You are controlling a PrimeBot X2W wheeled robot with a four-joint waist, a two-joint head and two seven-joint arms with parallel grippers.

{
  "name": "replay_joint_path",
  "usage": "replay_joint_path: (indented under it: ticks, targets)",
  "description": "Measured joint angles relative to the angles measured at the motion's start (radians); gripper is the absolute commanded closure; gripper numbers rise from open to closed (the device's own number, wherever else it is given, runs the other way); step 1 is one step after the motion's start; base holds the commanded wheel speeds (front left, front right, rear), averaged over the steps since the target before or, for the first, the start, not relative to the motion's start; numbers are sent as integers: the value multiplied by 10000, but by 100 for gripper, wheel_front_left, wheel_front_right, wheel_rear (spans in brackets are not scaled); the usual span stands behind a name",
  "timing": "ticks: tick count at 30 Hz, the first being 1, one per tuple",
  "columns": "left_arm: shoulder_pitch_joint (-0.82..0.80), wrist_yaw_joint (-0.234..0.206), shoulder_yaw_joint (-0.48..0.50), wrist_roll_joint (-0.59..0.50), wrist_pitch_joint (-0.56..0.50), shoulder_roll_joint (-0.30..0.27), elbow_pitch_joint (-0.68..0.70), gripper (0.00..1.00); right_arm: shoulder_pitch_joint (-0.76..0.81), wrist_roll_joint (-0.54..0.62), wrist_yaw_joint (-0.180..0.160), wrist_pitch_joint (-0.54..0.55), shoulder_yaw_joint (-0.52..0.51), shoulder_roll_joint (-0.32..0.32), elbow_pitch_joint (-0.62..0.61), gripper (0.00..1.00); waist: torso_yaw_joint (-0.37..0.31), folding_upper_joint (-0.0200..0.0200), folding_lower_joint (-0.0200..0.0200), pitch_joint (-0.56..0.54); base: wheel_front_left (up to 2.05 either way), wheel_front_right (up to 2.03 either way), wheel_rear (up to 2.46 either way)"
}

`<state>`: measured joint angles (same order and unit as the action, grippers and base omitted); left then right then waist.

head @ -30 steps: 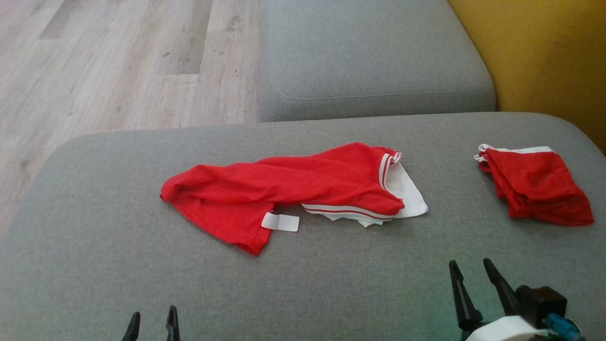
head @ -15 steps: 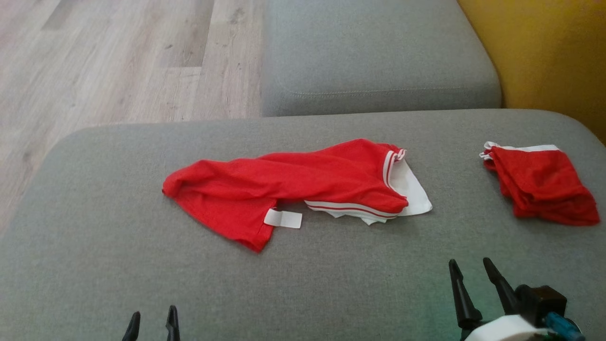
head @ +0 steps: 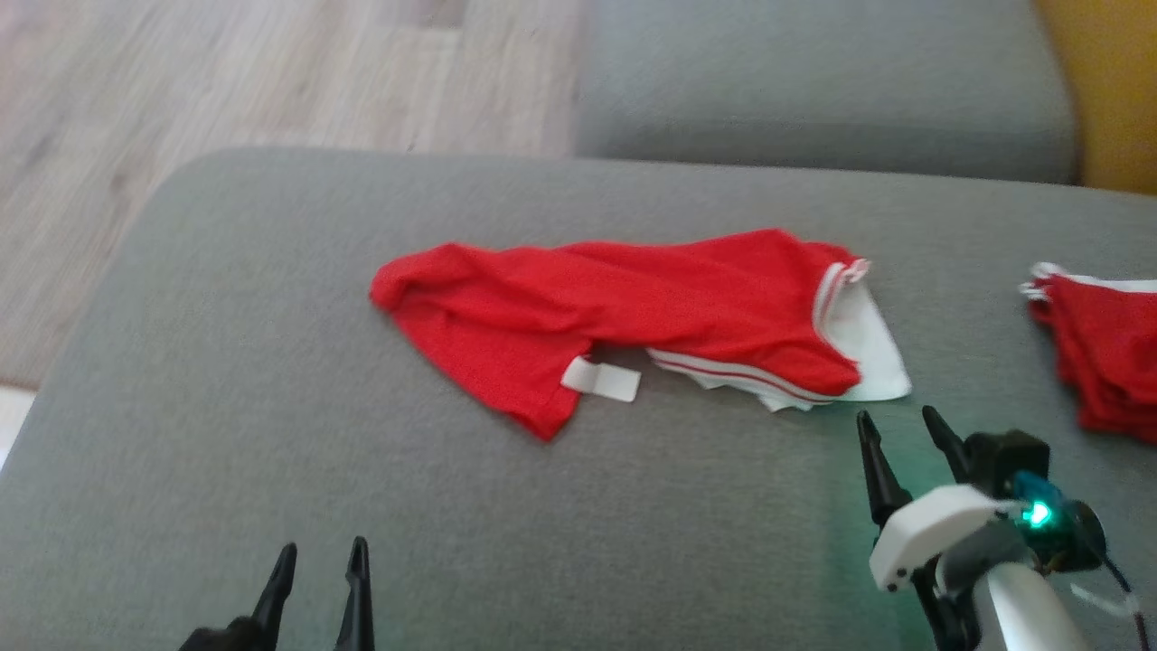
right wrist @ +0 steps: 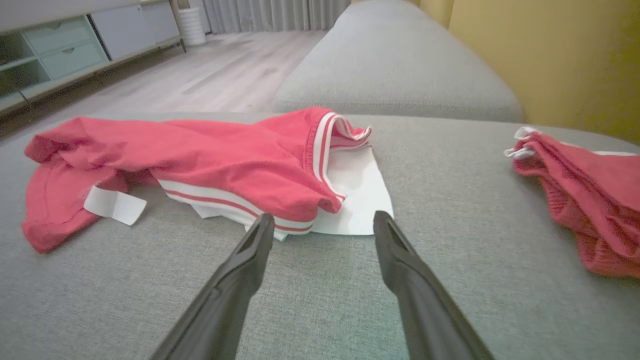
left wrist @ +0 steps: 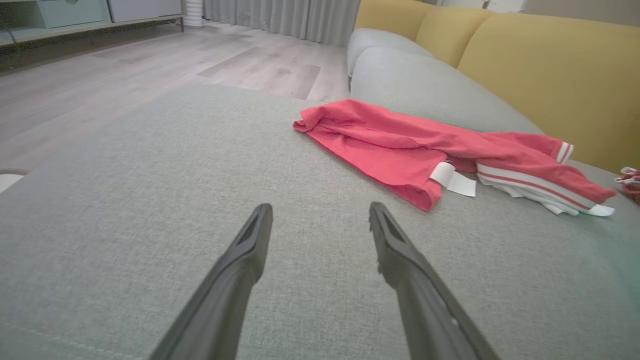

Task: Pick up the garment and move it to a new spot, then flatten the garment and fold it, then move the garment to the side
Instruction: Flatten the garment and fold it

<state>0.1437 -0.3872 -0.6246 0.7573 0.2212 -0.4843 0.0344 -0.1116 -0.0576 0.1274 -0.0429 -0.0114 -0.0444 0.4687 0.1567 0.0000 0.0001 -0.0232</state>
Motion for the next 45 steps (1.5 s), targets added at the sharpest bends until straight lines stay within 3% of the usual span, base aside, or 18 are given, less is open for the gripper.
replay_joint_path:
  ticks: [8,16,17,18,19,21,22,24,29,33,45]
  targets:
    - [-439,2,-92,-128,2,178,8,0,-1513,621,0,-318,-642,-6,2173,0,944,0,1,861,0,0,0]
    - [-648,4,-155,-194,4,267,-31,0,-2522,750,0,-830,-756,-12,3396,0,1435,0,1,1329,0,0,0]
    - [-647,4,-155,-194,6,270,-59,0,-2630,725,0,-970,-732,-12,3484,17,1449,0,1,1348,0,0,0]
    - [-646,2,-155,-194,10,272,-100,0,-2730,652,0,-1135,-704,-12,3542,51,1436,0,1,1345,0,0,0]
    - [-646,2,-150,-194,15,274,-125,0,-2822,625,0,-1267,-652,-12,3574,62,1407,0,0,1331,0,0,0]
    - [-644,0,-142,-194,17,276,-138,0,-2984,485,0,-1490,-497,-17,3599,94,1326,0,-1,1289,0,0,0]
    - [-643,-2,-140,-194,17,278,-146,0,-3054,395,0,-1588,-370,-19,3586,100,1276,0,-1,1262,0,0,0]
    - [-642,-2,-140,-194,56,286,-151,0,-3126,171,0,-1699,-73,-23,3427,100,1171,0,0,1181,0,0,0]
    - [-569,-15,-134,-192,88,284,-171,0,-3052,-399,0,-1801,725,-27,2318,100,840,0,-1,834,0,0,0]
    - [-392,-56,-75,-178,88,265,-174,0,-2512,-782,0,-1415,1304,-27,738,100,464,0,-2,489,0,0,0]
    - [59,-102,33,-163,105,236,-33,0,2517,-1360,0,2364,1572,-12,-6034,100,-901,0,-4,-264,0,0,0]
